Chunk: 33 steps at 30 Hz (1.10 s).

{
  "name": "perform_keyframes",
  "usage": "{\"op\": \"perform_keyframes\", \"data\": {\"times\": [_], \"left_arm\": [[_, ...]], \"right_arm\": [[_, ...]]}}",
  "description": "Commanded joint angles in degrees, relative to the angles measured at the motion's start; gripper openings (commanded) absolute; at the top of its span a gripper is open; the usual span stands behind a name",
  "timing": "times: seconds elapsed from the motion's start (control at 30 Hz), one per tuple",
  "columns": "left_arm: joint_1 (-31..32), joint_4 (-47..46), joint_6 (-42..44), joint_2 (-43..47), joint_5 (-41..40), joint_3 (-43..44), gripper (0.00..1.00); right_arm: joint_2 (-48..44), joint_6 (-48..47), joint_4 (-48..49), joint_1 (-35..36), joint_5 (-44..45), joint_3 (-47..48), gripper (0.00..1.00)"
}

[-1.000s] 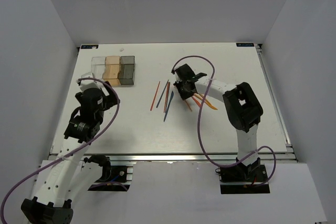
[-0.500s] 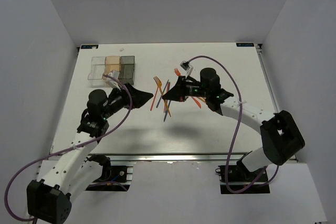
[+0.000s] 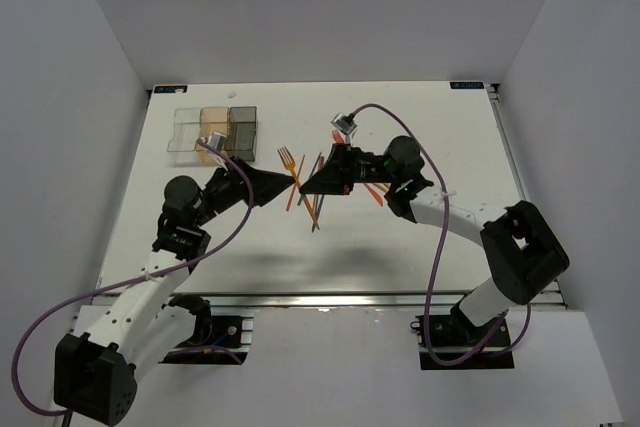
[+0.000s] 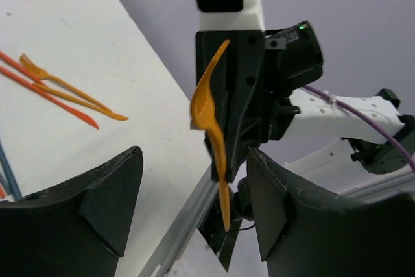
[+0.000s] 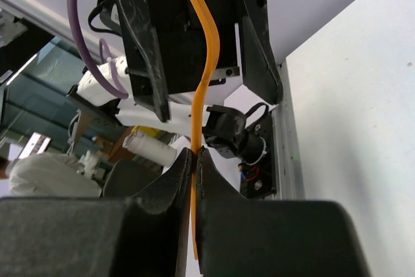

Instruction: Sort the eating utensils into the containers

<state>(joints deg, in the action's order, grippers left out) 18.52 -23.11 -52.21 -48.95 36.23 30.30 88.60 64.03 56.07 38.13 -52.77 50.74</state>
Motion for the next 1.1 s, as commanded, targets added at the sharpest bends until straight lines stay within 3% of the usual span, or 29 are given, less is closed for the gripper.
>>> {"op": "perform_keyframes", "data": {"times": [0.0,0.1,0.27,0.4,0.53,0.6,0.7,0.77,0.8,0.83,0.87,0.93,1.0,1.03,1.07], "left_arm": [[0.6,-7.7,-4.1,-0.1,2.3,-0.8,0.74],[1.0,-12.4,-6.0,-0.3,3.5,-1.1,0.70],[1.3,-12.0,-5.6,-1.1,3.0,-0.8,0.59],[1.4,-11.8,-5.8,-2.6,3.2,-0.6,0.40],[1.7,-11.3,-5.4,-2.7,2.9,-0.4,0.39],[1.7,-10.5,-4.3,-2.7,2.8,0.4,0.28],[1.7,-5.7,-2.2,-2.9,2.2,2.2,0.00],[1.7,2.8,2.5,-3.5,0.6,6.0,0.00],[1.7,6.5,7.1,-4.0,-0.3,7.7,0.00],[1.7,14.1,9.9,-4.4,-3.3,11.8,0.00],[1.7,18.5,12.7,-5.7,-5.9,14.1,0.00],[1.6,29.1,21.3,-7.6,-15.7,19.5,0.00],[1.6,31.7,27.4,-11.2,-22.0,21.3,0.00],[1.4,33.5,29.4,-12.8,-26.6,22.6,0.00],[0.8,33.8,31.3,-14.7,-26.3,25.5,0.00]], "right_arm": [[1.1,1.7,4.9,1.2,-1.6,1.1,0.00],[1.9,1.4,3.9,1.4,-1.5,1.9,0.00],[2.4,-0.2,2.5,3.1,-1.5,3.7,0.00],[2.9,-1.7,0.0,4.0,-1.1,5.4,0.00],[3.5,-1.7,0.0,4.0,-0.9,5.8,0.00],[3.9,-1.8,0.0,4.1,-0.8,5.8,0.00],[4.2,-2.2,0.0,4.1,-0.6,5.3,0.00],[3.8,-3.0,-0.2,3.7,-0.3,4.0,0.28],[3.3,-3.6,-0.5,3.3,-0.2,3.3,0.59],[2.7,-4.3,-1.1,2.0,0.4,1.3,0.77],[0.5,-5.6,-4.5,1.0,1.1,0.0,0.89],[-2.5,-11.6,-11.3,-2.7,5.5,-4.0,0.89],[-8.7,-20.5,-26.8,-5.2,11.3,-5.6,0.89],[-11.0,-23.6,-32.6,-7.0,19.1,-5.9,0.89],[-15.3,-26.0,-37.4,-7.6,22.9,-6.1,0.89]]}}
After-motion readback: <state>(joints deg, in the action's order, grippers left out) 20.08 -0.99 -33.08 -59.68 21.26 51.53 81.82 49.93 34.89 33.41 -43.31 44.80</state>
